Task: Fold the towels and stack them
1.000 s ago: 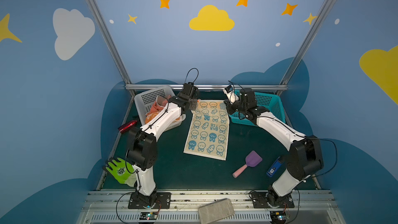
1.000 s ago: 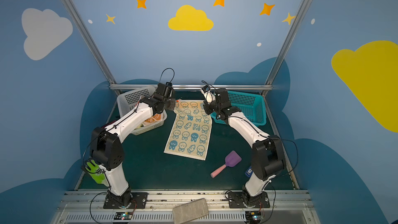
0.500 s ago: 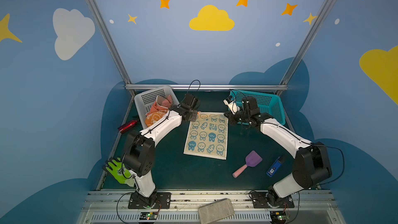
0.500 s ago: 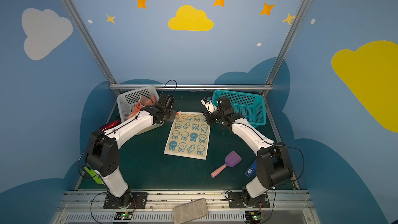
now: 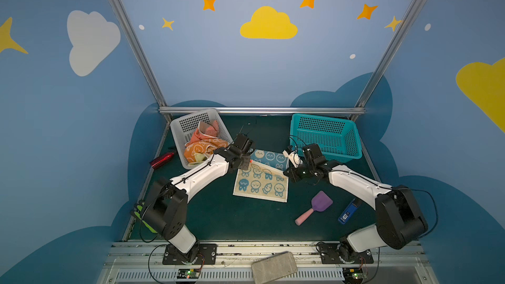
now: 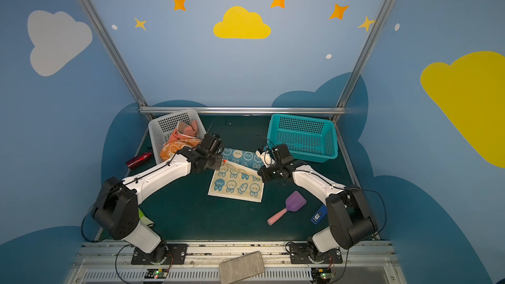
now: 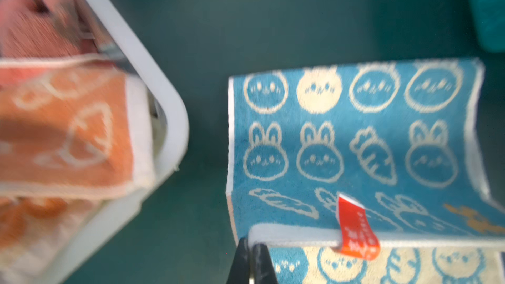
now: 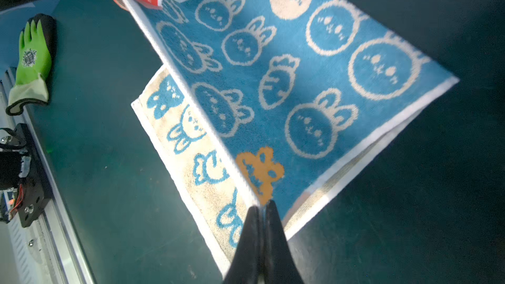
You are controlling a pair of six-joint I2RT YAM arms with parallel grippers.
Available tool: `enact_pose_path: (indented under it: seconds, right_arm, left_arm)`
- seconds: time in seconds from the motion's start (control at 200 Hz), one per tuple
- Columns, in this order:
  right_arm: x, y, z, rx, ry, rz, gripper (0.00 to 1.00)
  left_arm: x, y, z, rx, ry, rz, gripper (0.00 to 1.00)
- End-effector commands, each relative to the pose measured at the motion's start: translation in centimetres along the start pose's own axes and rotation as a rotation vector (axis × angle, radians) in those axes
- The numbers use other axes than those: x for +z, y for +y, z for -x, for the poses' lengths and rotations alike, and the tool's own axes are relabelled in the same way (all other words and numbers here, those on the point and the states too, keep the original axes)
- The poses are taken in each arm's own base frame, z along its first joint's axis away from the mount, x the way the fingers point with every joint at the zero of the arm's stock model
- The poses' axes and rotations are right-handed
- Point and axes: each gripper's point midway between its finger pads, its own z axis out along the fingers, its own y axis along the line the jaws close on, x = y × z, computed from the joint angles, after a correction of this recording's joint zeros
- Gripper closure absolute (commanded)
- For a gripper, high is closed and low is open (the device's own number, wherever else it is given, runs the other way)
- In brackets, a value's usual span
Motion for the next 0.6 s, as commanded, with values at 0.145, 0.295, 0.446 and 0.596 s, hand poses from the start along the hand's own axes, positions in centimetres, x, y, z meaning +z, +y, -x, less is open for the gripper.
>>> enact_pose_path:
  seconds: [0.145,0.295,0.446,0.596]
  right_arm:
    - [-0.6,0.6,-1.2,0.054,0.048,-0.044,1.0]
    - [-1.7,1.2,-0.6,0.028,0.021,-0.06,1.0]
    - [-3.4,1.6,-0.1,0.005,-0.003,-0.08,1.0]
    - [-4.0,2.0,-0.7,-0.004,-0.003,-0.08,1.0]
  left_arm:
    - [-0.2,0.1,-2.0,-0.044,0.026,0.016,0.96]
    - [-1.8,0.0,-1.3,-0.044,-0.007,0.011,0.96]
    - [-3.7,-0.6,-0.6,-0.047,-0.042,-0.04,0.96]
    - [-4.2,-1.2,-1.5,-0.052,-0.037,-0.074,0.96]
